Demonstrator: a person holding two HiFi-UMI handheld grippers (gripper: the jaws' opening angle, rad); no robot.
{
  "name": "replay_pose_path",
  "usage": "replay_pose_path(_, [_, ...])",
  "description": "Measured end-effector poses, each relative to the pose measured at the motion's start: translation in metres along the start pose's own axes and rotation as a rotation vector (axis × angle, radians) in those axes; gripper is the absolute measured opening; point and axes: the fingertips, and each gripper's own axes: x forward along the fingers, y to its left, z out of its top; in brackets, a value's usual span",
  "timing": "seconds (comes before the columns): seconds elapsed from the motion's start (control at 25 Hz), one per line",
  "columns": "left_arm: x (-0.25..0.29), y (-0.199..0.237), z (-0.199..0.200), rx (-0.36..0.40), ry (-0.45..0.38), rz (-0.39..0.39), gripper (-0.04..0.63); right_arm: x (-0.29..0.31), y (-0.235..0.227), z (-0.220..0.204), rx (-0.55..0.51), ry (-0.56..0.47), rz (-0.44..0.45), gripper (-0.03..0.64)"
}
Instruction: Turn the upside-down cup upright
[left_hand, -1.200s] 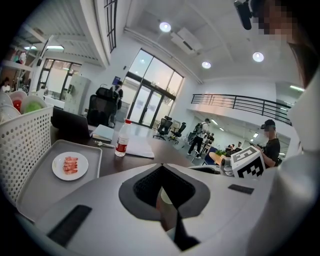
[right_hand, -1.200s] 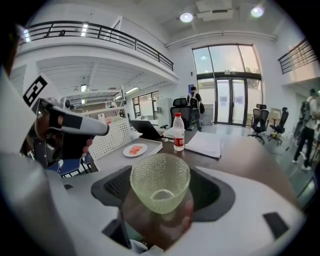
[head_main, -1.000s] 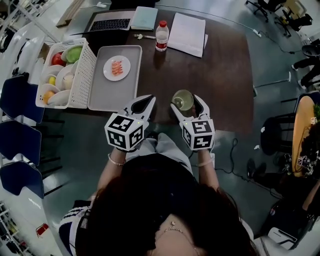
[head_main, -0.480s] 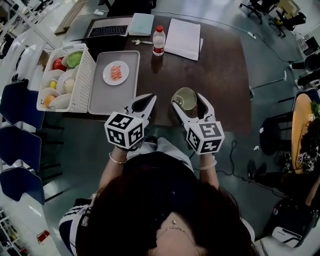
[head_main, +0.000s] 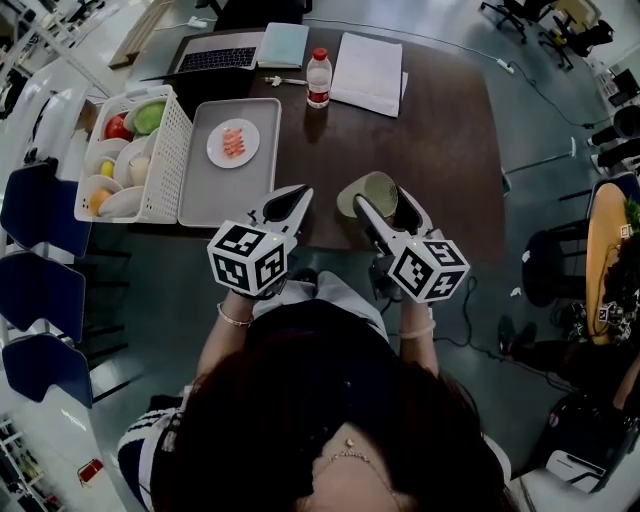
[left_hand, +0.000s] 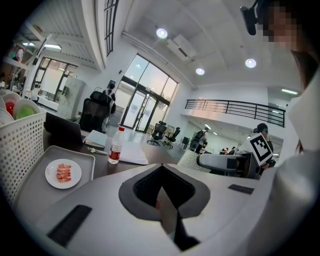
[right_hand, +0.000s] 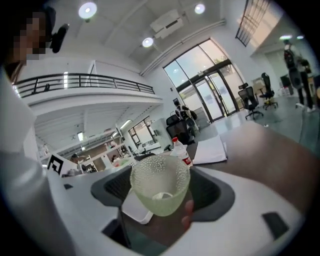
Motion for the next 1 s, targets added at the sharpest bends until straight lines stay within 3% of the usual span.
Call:
replay_pose_path(0.56, [0.001, 0.000, 0.002, -0.013, -0.003, -0.014, 0.002, -0.002, -0.017, -0.002, 0.444, -0.090, 0.157, 0.360])
replay_pose_path(0.88, [0.005, 0.000, 0.002, -0.024, -0.005, -0.012, 0.002, -0.001, -0.030, -0.006, 0.556, -0.108, 0.220, 0.360])
replay_pose_path(1.0, [0.007, -0.002, 0.002, -0.025, -0.002, -0.020, 0.002, -0.001, -0.039, -0.014, 0.673, -0.111, 0.233, 0.360])
